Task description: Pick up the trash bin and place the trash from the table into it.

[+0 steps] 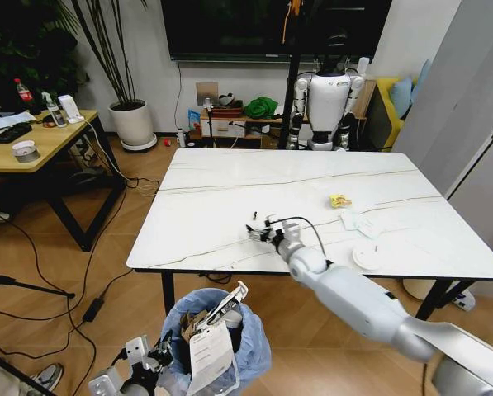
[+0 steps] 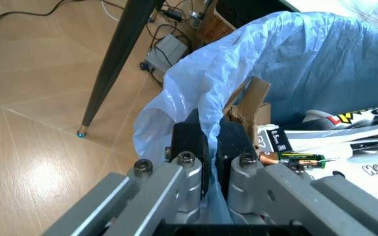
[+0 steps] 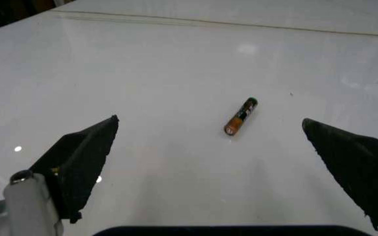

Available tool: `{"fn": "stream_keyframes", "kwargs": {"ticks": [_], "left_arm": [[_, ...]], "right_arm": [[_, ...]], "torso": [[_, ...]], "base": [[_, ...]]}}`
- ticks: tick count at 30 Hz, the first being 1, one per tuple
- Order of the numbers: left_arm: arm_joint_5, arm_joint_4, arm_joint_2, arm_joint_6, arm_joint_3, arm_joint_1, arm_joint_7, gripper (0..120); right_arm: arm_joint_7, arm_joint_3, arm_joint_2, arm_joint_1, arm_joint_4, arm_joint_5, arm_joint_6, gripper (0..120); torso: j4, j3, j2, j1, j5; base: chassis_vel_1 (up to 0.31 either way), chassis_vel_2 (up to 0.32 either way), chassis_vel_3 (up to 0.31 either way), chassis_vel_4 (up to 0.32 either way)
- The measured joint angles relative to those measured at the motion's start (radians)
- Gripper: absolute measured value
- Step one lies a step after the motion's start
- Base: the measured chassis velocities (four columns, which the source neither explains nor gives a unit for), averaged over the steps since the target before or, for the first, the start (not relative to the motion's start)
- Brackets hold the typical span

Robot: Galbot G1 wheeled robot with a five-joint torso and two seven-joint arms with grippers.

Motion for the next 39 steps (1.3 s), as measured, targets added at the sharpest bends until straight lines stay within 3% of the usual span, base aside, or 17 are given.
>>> {"fn": "stream_keyframes", "kwargs": {"ticks": [11,22,28,39], "left_arm": [[-0.001,0.0,0.003,0.0,-0.003,0.001,0.0,0],[-0.002,-0.001,0.0,0.0,-0.005,0.001,0.0,0],[-0.002,0.001,-0.001,0.0,-0.005,-0.001,0.0,0],[-0.009,0.007,0.008,-0.002,-0.01,-0.007,0.001,0]], "right_arm": [[-0.058,0.009,0.065,0.061,-0.19,-0.042,0.029,100],[-0.078,0.017,0.099,0.062,-0.266,-0.071,0.051,98],[-0.087,0.015,0.116,0.076,-0.294,-0.071,0.055,83],[-0.089,-0.006,0.116,0.072,-0.293,-0.086,0.056,39]], "torso": [[-0.0006,0.0,0.0,0.0,0.0],[-0.0004,0.0,0.0,0.0,0.0],[-0.0004,0.0,0.0,0.0,0.0002],[-0.0003,0.0,0.0,0.0,0.0003]], "base": [[0.0,0.0,0.0,0.0],[0.0,0.0,0.0,0.0],[0.0,0.0,0.0,0.0],[0.0,0.0,0.0,0.0]]}}
